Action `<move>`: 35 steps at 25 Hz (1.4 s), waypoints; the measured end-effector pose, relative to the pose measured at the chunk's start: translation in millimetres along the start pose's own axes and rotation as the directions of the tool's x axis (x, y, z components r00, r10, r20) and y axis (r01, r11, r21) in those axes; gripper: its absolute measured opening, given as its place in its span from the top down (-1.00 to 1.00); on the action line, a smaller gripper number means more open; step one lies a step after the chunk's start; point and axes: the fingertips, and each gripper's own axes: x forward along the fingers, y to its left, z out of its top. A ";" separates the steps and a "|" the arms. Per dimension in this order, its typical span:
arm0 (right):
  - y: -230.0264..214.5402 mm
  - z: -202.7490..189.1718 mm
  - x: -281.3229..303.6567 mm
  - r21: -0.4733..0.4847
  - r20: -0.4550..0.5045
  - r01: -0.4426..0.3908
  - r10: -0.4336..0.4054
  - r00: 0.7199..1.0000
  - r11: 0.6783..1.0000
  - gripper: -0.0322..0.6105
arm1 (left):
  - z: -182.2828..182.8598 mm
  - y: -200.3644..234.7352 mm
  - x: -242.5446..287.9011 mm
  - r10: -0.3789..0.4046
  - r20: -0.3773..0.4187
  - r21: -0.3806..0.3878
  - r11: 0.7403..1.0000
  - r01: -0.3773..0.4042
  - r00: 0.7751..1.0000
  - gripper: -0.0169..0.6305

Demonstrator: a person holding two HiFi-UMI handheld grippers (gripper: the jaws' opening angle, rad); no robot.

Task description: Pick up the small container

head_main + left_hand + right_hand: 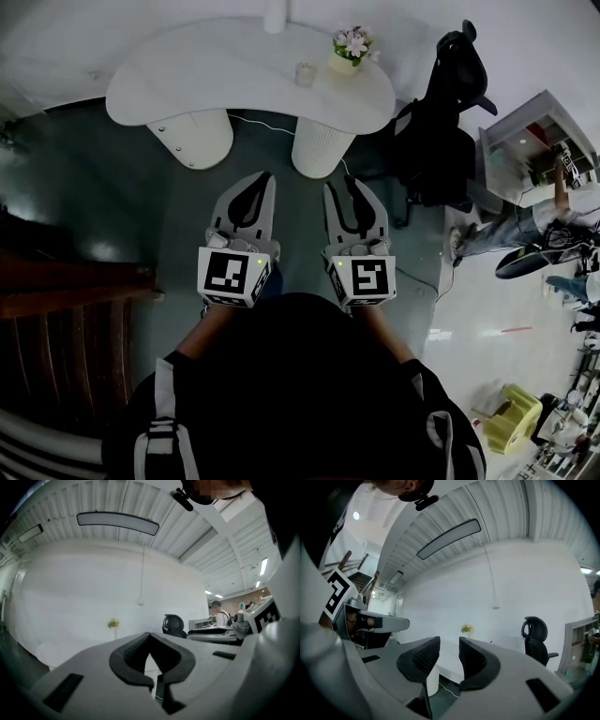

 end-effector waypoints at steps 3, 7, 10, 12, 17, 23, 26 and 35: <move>-8.5 -5.9 34.9 0.007 -0.014 0.022 -0.022 1.000 1.000 0.41 | -0.2 25.1 25.5 -0.004 0.004 -0.011 1.000 0.004 1.000 0.93; -22.6 -11.6 76.5 0.009 -0.028 0.057 -0.057 0.998 0.998 0.39 | -3.3 48.7 60.8 -0.037 -0.017 -0.019 0.999 0.037 0.999 0.93; -27.8 -15.0 104.1 0.011 -0.034 0.082 -0.082 0.996 0.997 0.36 | -10.8 67.4 82.0 -0.059 -0.037 -0.024 0.998 0.058 0.998 0.93; -30.2 -19.4 119.9 0.025 -0.061 0.096 -0.094 0.994 0.995 0.36 | -15.0 77.8 94.5 -0.073 -0.046 -0.028 0.997 0.072 0.996 0.93; -39.4 -23.6 148.4 0.015 -0.046 0.115 -0.114 0.992 0.993 0.32 | -21.1 94.1 119.9 -0.104 -0.064 -0.042 0.994 0.101 0.993 0.93; -41.6 -27.1 171.3 0.024 -0.042 0.122 -0.121 0.992 0.992 0.30 | -28.1 106.3 135.1 -0.115 -0.098 -0.066 0.992 0.109 0.989 0.93; -41.6 -28.4 178.7 0.021 -0.046 0.116 -0.115 0.992 0.993 0.30 | -30.1 110.0 139.1 -0.121 -0.095 -0.071 0.991 0.115 0.988 0.93; -53.5 -34.6 206.8 0.027 -0.072 0.115 -0.113 0.991 0.993 0.28 | -37.6 120.5 160.2 -0.136 -0.083 -0.097 0.987 0.128 0.987 0.93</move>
